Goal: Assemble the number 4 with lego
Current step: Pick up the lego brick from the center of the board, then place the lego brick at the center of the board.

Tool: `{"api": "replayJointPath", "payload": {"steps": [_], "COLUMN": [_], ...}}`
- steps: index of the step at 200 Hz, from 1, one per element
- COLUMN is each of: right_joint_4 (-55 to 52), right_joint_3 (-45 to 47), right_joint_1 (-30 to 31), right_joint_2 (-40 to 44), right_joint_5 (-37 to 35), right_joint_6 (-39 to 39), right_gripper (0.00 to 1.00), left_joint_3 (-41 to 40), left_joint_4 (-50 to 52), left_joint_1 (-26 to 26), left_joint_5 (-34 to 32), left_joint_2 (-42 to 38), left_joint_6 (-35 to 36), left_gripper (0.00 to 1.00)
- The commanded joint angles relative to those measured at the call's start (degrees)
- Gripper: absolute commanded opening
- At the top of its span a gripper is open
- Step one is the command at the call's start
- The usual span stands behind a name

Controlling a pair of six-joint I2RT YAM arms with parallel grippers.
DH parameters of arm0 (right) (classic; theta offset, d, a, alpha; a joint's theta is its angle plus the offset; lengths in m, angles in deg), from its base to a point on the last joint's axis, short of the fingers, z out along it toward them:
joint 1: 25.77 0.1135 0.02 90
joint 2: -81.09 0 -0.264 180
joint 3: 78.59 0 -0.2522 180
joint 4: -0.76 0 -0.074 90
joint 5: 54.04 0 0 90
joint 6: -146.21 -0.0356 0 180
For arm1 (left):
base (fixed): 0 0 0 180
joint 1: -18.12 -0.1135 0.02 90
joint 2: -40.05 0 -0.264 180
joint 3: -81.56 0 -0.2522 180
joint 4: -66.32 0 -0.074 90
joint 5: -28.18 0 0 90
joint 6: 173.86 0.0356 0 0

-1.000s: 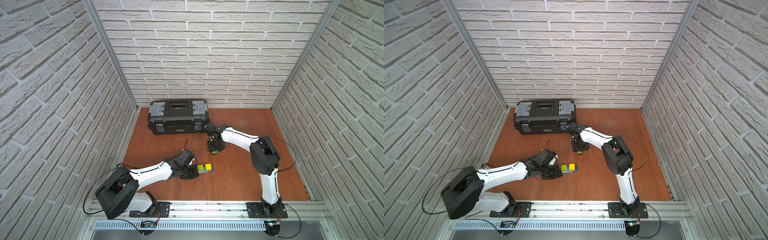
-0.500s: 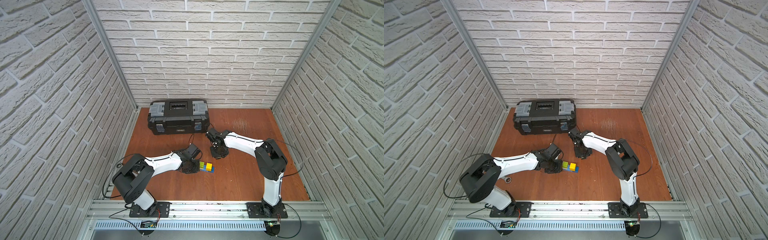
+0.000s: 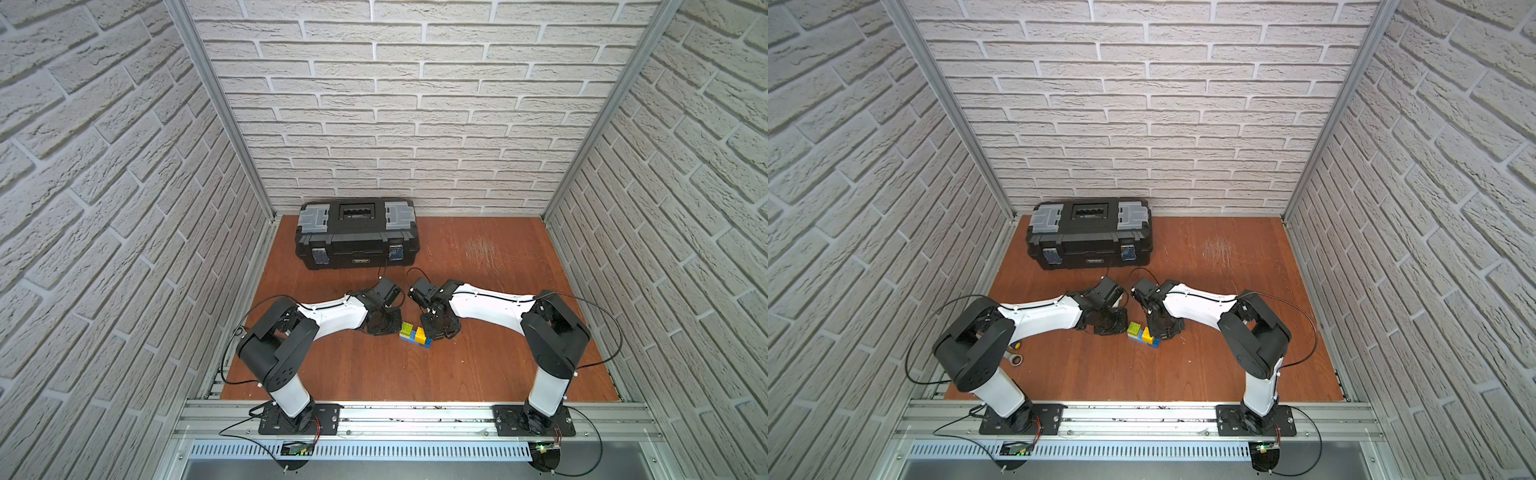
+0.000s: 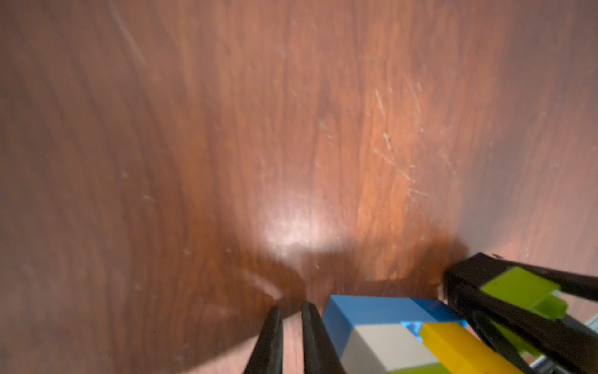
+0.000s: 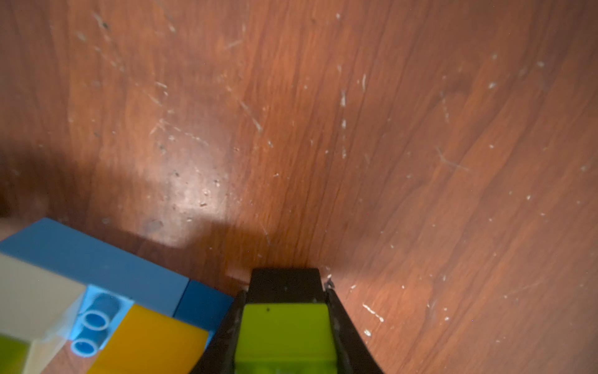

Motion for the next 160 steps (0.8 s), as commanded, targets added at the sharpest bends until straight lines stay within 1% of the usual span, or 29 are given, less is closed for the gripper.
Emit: {"api": "replayJointPath", "payload": {"steps": [1,25,41,58,71,84,97,126,160], "right_joint_4": [1.1,2.0,2.8,3.5,2.2,0.4,0.1,0.7,1.8], "right_joint_3": [-0.4,-0.3,-0.3,-0.6,-1.8,-2.8,-3.0,-3.0,-1.8], "right_joint_1": [2.2,4.5,5.1,5.2,5.1,4.5,3.3,1.6,1.0], "right_joint_2": [0.6,0.1,-0.5,-0.9,-0.9,-0.7,-0.4,-1.2,-3.0], "right_joint_5": [0.8,2.6,3.6,4.2,2.3,-1.0,-2.5,-2.3,-1.7], "right_joint_6": [-2.0,-5.1,-6.9,-7.6,-7.3,-6.6,-6.1,-5.0,-4.6], "right_gripper": [0.22,0.2,0.2,0.19,0.19,0.19,0.18,0.2,0.22], "left_joint_3": [-2.9,-9.3,-12.9,-14.8,-14.8,-13.9,-13.0,-10.4,-8.1], "left_joint_4": [6.1,6.7,5.9,5.0,4.7,4.0,2.9,1.8,0.8], "left_joint_1": [-1.3,-1.9,-1.7,-0.9,-0.5,-0.2,0.3,1.1,1.1], "left_joint_5": [-3.3,-3.4,-2.2,-1.5,-1.3,-0.7,0.2,0.0,-0.1], "left_joint_2": [-3.0,-8.0,-10.9,-13.5,-14.3,-14.0,-12.8,-9.1,-6.1], "left_joint_6": [-0.3,-3.0,-4.8,-6.1,-6.2,-5.8,-5.8,-4.8,-3.9], "left_gripper": [0.17,0.17,0.17,0.17,0.18,0.18,0.18,0.17,0.16]}}
